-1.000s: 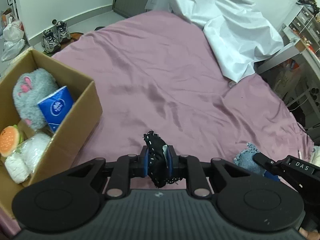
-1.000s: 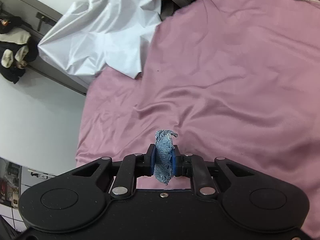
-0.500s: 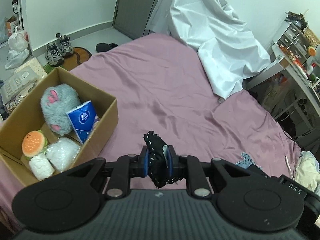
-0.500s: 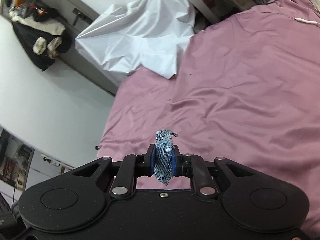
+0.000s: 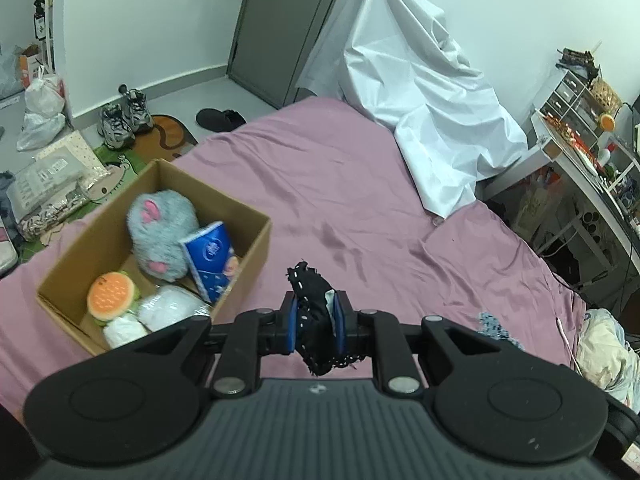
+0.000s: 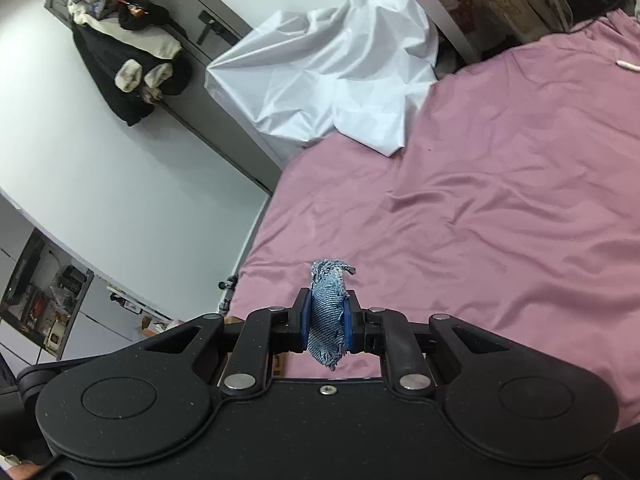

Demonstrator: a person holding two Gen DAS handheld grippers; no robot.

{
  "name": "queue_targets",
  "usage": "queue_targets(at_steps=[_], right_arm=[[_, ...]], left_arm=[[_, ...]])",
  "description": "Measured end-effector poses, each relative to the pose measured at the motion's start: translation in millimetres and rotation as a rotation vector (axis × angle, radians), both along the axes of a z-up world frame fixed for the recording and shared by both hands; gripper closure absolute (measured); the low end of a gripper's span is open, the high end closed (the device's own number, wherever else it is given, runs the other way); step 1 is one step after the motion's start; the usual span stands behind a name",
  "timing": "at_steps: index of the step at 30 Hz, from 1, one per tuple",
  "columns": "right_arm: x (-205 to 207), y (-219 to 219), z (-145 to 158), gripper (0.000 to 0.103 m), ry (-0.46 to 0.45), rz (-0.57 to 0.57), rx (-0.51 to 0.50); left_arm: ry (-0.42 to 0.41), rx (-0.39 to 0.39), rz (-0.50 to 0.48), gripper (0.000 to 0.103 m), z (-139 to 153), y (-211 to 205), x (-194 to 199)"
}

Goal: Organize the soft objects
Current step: 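Carry the black lace item and denim patch over the box with both tools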

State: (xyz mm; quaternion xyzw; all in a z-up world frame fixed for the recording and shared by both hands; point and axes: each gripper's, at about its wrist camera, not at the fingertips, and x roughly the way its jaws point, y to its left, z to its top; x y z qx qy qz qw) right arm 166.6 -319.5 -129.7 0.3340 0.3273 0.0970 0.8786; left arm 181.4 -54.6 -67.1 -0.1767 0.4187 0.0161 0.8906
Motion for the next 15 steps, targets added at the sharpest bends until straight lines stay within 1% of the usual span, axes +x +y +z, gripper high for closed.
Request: queue_targets(at_steps=[5,12,15], right_arm=[[-5.0,13.2,10.1,0.087,-0.005,0.003,-0.03],[-7.0,28.8,27.6,0.087,-0.031,0.001,-0.036],[-6.0,37.6,33.5,0.087,-0.033,0.008,-0.058]], left_arm=[[-0.016,-0.007,0.012,0.086,4.7,17.1,-6.4],[-0.024,-0.041,0.028,0.086,6.7,39.8,-11.8],[-0.025,-0.047,0.038,0.086,6.3,48.4,-12.5]])
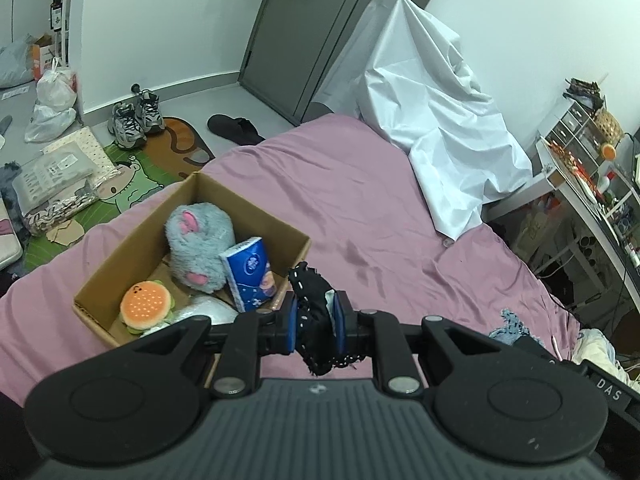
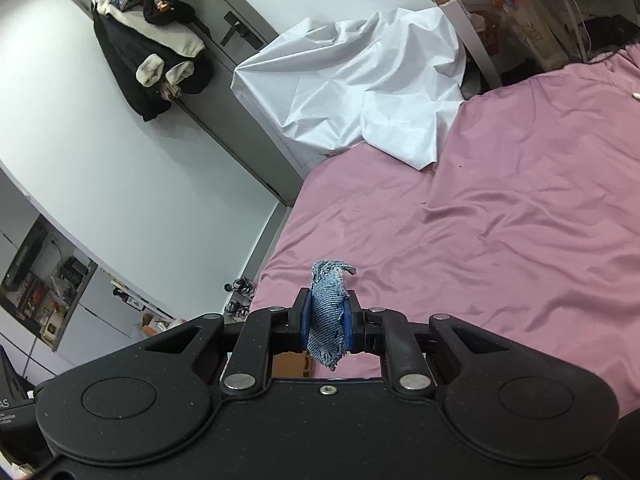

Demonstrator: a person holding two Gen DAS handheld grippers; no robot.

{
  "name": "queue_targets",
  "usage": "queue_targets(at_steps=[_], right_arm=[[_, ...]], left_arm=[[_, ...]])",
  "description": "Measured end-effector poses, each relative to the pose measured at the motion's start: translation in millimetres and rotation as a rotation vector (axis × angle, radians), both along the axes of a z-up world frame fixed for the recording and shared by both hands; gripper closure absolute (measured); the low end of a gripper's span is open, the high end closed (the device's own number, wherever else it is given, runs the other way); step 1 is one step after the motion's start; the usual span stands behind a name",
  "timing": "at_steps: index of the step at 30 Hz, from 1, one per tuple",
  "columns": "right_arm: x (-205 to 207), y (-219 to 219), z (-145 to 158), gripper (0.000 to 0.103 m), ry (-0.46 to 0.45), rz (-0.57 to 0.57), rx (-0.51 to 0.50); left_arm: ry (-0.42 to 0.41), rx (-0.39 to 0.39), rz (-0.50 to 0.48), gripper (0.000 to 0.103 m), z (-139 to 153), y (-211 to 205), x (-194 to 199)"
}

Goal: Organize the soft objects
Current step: 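Carry the black lace item and denim patch over the box with both tools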

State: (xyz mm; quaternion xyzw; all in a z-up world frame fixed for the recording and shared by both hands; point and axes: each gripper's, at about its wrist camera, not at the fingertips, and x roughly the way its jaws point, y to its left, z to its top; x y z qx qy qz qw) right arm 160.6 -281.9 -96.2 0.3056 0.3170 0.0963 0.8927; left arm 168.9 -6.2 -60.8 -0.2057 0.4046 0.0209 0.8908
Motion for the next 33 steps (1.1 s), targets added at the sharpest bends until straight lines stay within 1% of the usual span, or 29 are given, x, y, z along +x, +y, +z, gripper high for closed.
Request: queue_targets(at_steps=[9,23,29,33], right_arm=[[3.1,33.7,10.9,0.087,-0.013,0.048,-0.04],[13.1,86.3,11.4,0.087,-0.003,0.12,-0.071],[20.9,108.6,7.2,0.087,0.015,0.153,-0.083],[24.0,123.1,5.7,0.087,0.024,0.175,-0.092]], left_arm=[[0.013,-0.027,0.033,0.086,-8.9,27.9,-1.1],[0.051,-0.063,0.098,0.085,-30.3,73.0,0.9],[0.091,-0.089,0.119,0.085,-47.3,89.9,5.7],[0.12,-0.102,0.114,0.085,-55.6,96.1,9.1]])
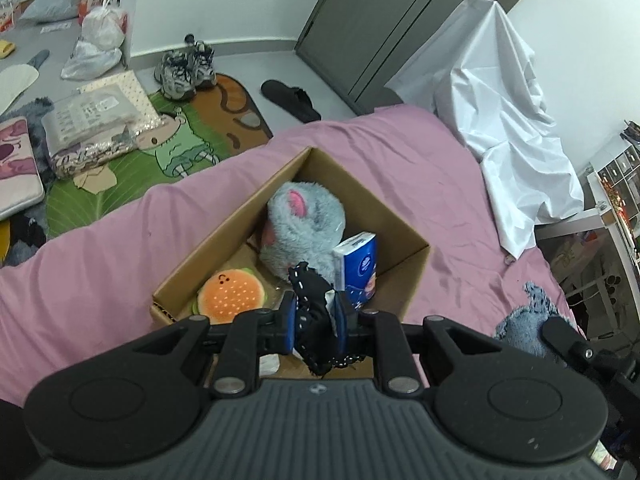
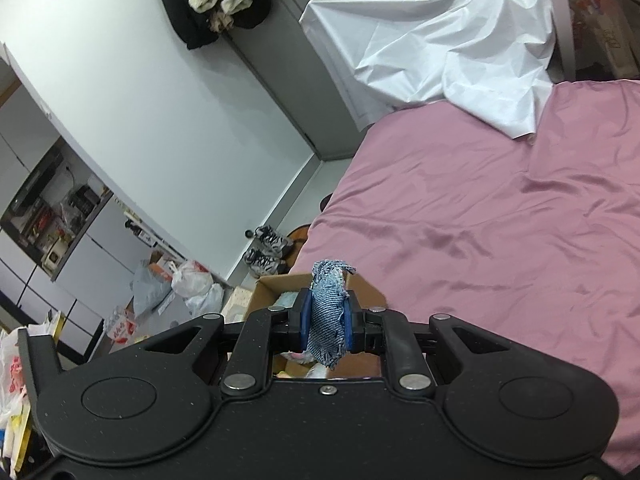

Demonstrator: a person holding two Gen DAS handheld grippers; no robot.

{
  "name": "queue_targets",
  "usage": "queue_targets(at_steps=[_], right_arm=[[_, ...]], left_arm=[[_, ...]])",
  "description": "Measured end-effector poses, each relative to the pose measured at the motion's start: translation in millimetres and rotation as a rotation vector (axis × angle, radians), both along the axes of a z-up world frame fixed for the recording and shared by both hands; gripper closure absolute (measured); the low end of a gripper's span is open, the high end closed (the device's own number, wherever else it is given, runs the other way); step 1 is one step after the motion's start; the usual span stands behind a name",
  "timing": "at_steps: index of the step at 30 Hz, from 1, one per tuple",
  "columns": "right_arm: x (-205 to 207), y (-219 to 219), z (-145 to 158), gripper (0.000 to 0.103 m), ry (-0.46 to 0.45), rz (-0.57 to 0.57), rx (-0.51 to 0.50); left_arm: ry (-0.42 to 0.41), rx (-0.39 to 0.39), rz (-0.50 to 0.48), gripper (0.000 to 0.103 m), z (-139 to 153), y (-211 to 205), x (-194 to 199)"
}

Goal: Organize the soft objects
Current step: 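Carry the black lace item and denim patch over the box with both tools, then open the left tool to drop the black lace while the right tool releases the denim patch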

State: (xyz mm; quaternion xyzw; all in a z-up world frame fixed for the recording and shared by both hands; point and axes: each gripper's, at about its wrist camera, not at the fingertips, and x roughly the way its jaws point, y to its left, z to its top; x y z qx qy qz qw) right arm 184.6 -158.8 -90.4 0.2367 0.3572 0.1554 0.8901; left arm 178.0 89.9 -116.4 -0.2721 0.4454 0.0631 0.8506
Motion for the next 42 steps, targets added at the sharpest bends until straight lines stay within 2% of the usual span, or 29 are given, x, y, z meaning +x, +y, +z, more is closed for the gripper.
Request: queue_targets(at_steps=[7,9,11,14,25,26,28,30,31,32,36,38,42], right_arm=[[8.2,21.4,-4.6,0.087,0.022,0.023,-0.009],[9.1,27.5,-5.6,0.087,0.027,0.035,-0.009],[10.0,33.9,-6.3,0.087,0.031,0.049,-0.008],[11.2,44.2,-6.5,0.087,0.035,0.069,-0.009],[13.5,67.1,-7.1,0.085,0.048,0.093,-0.017],[14.0,67.9,-6.1,0.081,0.046,0.092,-0.017],[15.0,68.8,-3.6,0.08,0.037,0.084,-0.029],[13.8,67.9,-0.2,0.064,0.028,0.081,-0.029],[11.8,66.8,2.0,0.051,0.019,0.072,-0.025],[9.3,65.4,4.5,0.045,0.005,0.062,-0.025],[7.1,60.7,11.0,0.041,0.0,0.056,-0.014],[4.9,58.0,13.6,0.034,-0.005,0.054,-0.014],[-1.1,51.2,17.0,0.02,-0.011,0.053,-0.026]], left_arm=[[0.115,-0.001,-0.126,0.083,-18.3,-11.8,6.2],[0.132,-0.027,-0.144,0.08,-21.9,-10.5,6.6],[0.138,-0.039,-0.138,0.067,-23.3,-6.6,5.4],[0.131,-0.036,-0.098,0.056,-20.9,2.5,3.9],[0.093,-0.049,-0.021,0.053,-7.6,28.9,3.3],[0.094,-0.046,-0.017,0.053,-7.1,30.2,3.4],[0.099,-0.04,-0.01,0.053,-6.6,31.9,3.6],[0.1,-0.029,-0.011,0.053,-4.7,31.8,3.7],[0.098,-0.022,-0.013,0.052,-2.9,31.2,3.7],[0.096,-0.016,-0.014,0.049,-1.0,30.6,3.1],[0.069,0.021,-0.014,0.037,10.3,27.4,-0.4],[0.063,0.042,-0.018,0.028,15.6,24.8,-1.9],[0.07,0.101,-0.032,0.023,25.3,18.5,-5.3]])
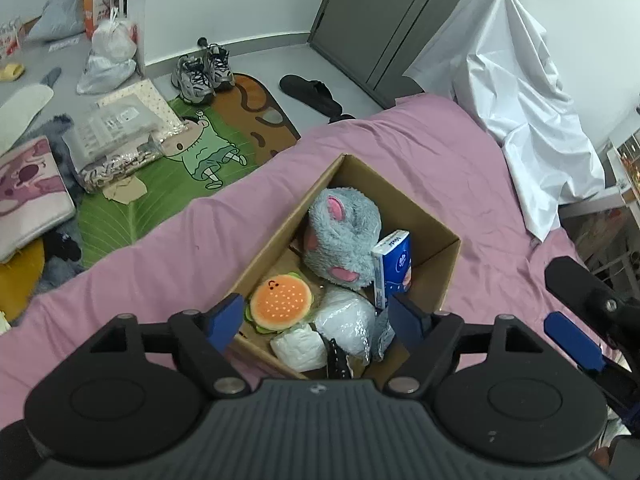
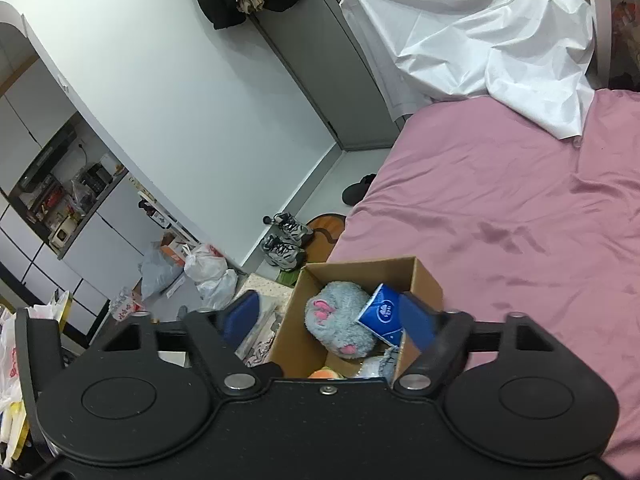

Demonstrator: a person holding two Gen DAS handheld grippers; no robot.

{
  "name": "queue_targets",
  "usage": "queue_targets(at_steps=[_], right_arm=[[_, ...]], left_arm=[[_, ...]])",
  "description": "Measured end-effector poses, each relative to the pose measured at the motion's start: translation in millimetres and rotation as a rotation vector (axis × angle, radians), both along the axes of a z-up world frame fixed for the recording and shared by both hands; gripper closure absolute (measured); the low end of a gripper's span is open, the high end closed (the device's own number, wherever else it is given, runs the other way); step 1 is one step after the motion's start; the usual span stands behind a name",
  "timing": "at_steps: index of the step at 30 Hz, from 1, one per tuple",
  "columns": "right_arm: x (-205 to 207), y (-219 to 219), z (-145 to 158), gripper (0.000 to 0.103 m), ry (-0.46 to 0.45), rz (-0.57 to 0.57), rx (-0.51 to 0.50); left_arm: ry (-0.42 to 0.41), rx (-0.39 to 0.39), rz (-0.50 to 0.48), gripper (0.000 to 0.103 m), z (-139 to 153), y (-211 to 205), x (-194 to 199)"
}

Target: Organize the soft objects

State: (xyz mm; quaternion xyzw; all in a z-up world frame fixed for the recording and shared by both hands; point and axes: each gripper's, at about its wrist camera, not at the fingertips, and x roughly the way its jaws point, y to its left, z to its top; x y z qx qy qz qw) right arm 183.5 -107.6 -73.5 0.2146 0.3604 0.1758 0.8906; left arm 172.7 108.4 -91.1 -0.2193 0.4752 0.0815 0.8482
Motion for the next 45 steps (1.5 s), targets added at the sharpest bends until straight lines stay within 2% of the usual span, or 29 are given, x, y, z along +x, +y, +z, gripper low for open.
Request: queue_targets(at_steps=[3,11,15,26,34,45], right_arm=[[-5.5,-7.4,1.5,0.01,0.006,-0.003,-0.012],[-19.4,-32.5,11.4,0.0,0.006,-0.021,-0.045],[-30.3,-42.0,20.6,0.0,0.008,-0.018,-0.102],[-61.5,-56.3,42.6,0.0,-0.023,-0.017,-0.188],[-81.1,-72.5,50.8,0.0,-0.018,-0.041,-0.185],[-108.8,-86.9,67.0,0.0,-0.016,-0.049,-0.198]], left_arm=[[0.01,0.021,-0.018,0.017,5.9,-4.4,-2.8],[-0.003,0.05,-0.06,0.006,27.3,-20.1,-12.5],[-0.023,0.08,-0.084,0.0,39.5,-29.6,-20.4],[-0.056,0.131,-0.147,0.0,59.1,-53.7,-44.8],[-0.091,0.171,-0.206,0.0,71.8,-68.7,-65.4],[-0.129,0.177,-0.282,0.0,90.1,-74.2,-91.1]])
